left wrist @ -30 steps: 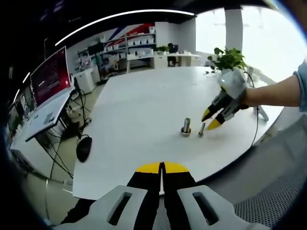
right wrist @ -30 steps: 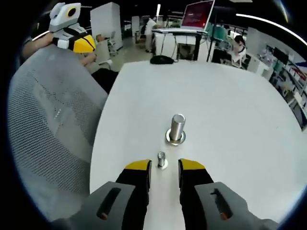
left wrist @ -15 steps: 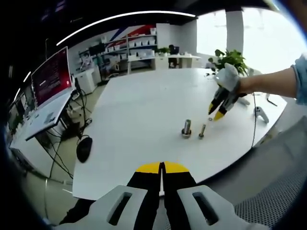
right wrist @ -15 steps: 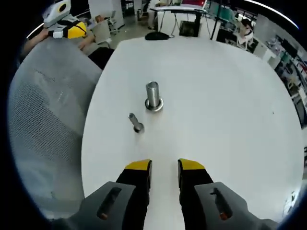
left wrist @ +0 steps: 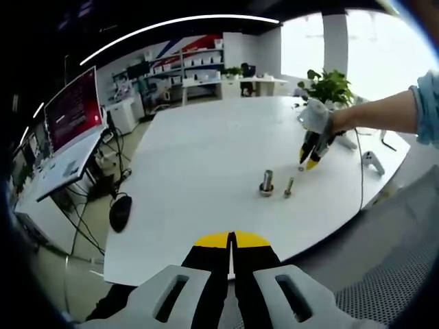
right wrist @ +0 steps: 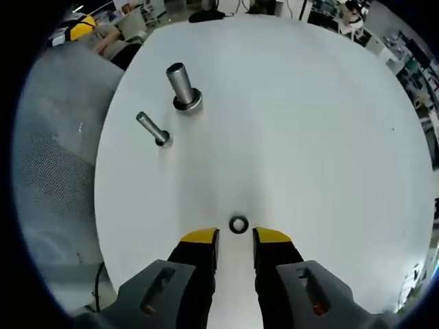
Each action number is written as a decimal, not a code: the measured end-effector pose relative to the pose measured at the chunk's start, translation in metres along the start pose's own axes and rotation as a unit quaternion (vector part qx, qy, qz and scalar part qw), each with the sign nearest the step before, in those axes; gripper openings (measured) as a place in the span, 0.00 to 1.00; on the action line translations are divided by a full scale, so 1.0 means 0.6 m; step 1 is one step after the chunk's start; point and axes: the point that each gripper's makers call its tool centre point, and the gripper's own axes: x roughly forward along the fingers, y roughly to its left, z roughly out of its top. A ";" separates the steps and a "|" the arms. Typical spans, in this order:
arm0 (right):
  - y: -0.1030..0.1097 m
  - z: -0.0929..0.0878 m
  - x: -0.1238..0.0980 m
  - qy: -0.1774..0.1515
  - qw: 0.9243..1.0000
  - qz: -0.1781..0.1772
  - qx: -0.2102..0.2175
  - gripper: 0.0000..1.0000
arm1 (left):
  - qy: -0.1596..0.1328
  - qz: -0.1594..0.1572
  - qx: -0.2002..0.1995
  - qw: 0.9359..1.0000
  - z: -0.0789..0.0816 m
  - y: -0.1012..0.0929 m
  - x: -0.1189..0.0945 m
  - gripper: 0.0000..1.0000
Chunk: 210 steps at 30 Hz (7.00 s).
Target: Place the washer onto the threaded stud by aligning its center hole with the stud, sliding it down to the base, and recovering from edge contact or off-axis alignment until the washer reaches the visible bottom stop.
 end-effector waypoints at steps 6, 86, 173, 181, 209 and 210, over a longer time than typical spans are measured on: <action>-0.012 -0.001 0.009 -0.004 1.000 0.006 0.018 0.21 | 0.003 0.003 0.006 1.000 -0.001 0.000 0.000 0.00; 0.121 0.166 -0.040 -0.075 0.995 0.020 -0.059 0.13 | -0.013 0.002 -0.001 1.000 0.007 0.001 -0.001 0.00; 0.250 -0.056 -0.375 -0.441 0.781 -0.210 0.391 0.32 | -0.039 -0.024 0.029 0.999 0.020 -0.019 -0.010 0.00; 0.280 -0.079 -0.336 -0.408 0.792 -0.206 0.405 0.35 | -0.037 -0.022 0.031 0.999 0.019 -0.019 -0.011 0.00; 0.345 -0.044 -0.248 -0.326 0.862 -0.137 0.363 0.37 | -0.049 -0.010 0.024 0.998 0.025 -0.013 -0.012 0.08; 0.346 -0.044 -0.247 -0.324 0.863 -0.137 0.363 0.37 | -0.049 -0.009 0.022 0.999 0.025 -0.012 -0.012 0.08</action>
